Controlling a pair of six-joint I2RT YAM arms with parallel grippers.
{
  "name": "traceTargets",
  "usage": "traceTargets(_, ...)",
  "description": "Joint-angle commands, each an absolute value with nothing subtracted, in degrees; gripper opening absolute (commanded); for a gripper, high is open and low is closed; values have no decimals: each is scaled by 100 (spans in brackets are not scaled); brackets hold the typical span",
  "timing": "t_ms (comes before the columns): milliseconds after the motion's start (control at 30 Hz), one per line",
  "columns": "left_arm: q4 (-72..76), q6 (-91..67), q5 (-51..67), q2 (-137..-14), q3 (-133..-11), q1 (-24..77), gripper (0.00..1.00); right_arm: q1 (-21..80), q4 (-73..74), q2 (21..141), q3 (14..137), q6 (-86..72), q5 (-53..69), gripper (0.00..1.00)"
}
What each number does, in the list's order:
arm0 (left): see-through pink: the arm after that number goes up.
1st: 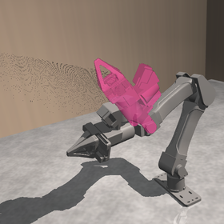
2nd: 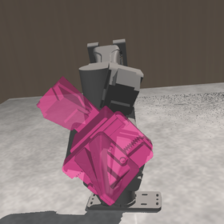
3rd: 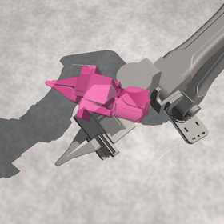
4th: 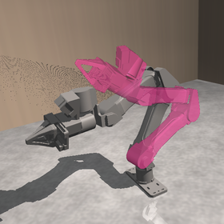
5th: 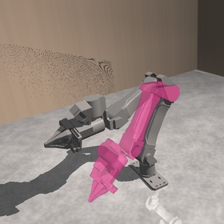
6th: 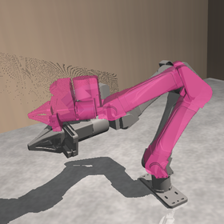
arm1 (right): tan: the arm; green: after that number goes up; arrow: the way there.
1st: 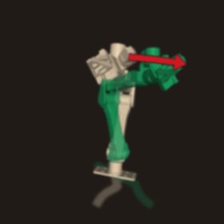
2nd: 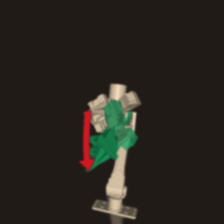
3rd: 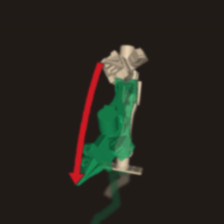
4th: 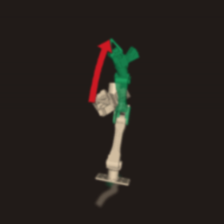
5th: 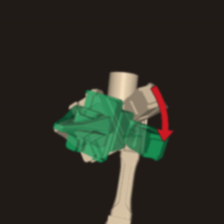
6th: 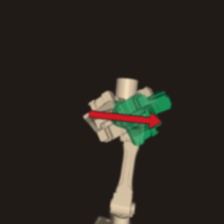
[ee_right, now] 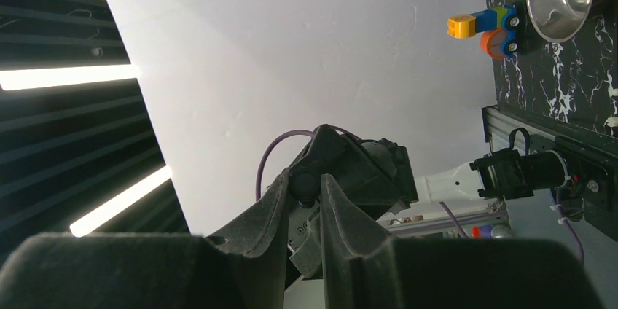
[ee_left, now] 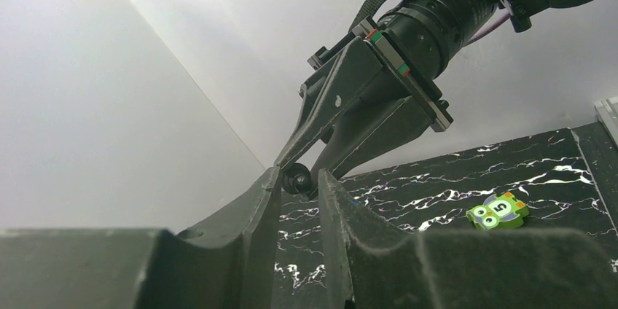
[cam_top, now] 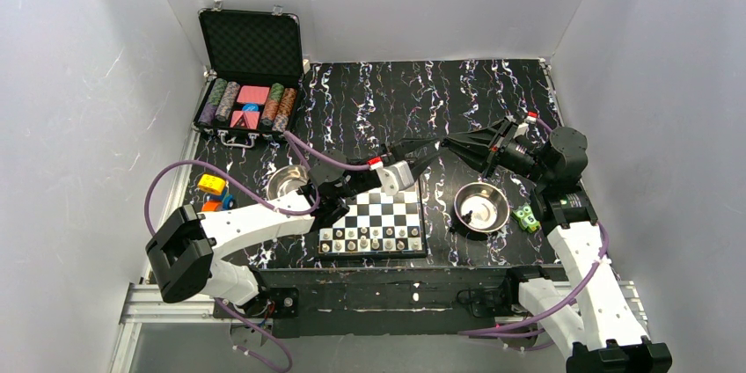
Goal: Set up the chess pieces on the board
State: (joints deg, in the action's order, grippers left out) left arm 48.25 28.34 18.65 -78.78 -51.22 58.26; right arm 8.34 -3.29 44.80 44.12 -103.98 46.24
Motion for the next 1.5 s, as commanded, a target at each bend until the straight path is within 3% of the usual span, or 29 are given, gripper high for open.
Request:
traceTargets(0,4887,2872,1751,-7683,-5086,5845,23,853,-685,4372,4395,-10444,4661,1)
traceTargets(367,4873,2890,1699,-7684,-5058,5849,1,853,-720,4383,4363,-10453,4676,1)
traceTargets(467,4869,2888,1639,-7686,-5061,5845,0,853,-730,4385,4351,-10416,4676,1)
traceTargets(700,4868,2825,1431,-7614,-5001,5845,0,848,-663,4455,4343,-10057,4579,45)
traceTargets(800,4870,2636,997,-7539,-4903,5845,0,821,-560,4566,4387,-9612,4398,53)
traceTargets(967,4568,2168,-282,-7228,-4631,5832,0,716,807,5012,4891,-8077,4044,56)
traceTargets(1200,2562,1067,-1951,-6323,-4430,5681,0,507,1580,5344,5104,-7050,3748,55)
traceTargets(1333,1005,355,-2299,-5791,-4491,5472,0,451,1871,5314,5120,-6742,3572,55)
traceTargets(1467,-914,-1404,-2405,-5547,-4867,4851,0,423,1969,5286,5024,-6635,3544,54)
